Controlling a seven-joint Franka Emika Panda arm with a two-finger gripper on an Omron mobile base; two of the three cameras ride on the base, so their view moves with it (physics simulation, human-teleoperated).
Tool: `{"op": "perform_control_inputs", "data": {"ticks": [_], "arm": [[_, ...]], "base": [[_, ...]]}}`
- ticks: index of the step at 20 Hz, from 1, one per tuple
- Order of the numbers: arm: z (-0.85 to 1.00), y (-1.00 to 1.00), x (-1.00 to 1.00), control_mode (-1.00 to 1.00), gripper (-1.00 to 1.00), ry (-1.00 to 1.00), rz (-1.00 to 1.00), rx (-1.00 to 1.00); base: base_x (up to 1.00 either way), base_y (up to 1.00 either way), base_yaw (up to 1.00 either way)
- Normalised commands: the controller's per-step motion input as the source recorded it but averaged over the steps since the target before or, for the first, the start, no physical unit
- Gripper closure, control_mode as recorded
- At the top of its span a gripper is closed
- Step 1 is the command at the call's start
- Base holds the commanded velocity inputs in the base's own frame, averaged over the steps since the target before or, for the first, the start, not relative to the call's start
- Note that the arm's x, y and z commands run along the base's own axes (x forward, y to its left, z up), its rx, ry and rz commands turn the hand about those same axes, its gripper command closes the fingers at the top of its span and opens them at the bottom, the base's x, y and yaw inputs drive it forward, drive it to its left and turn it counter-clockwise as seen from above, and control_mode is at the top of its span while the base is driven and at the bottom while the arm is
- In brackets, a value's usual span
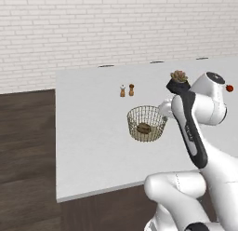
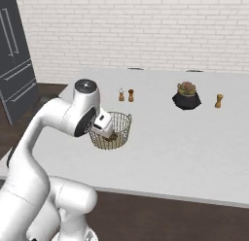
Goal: Open the cabinet, pick up the bread from the cabinet and place it in the basket. Then move the basket to the dining counter.
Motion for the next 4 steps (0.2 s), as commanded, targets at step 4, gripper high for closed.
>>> {"op": "perform_control_inputs", "data": {"ticks": [4], "arm": [[0.78, 0.55, -1.0, -1.0, -1.0, -0.16, 0.18, -0.08]], "base": [[0.0, 0.0, 0.0]]}}
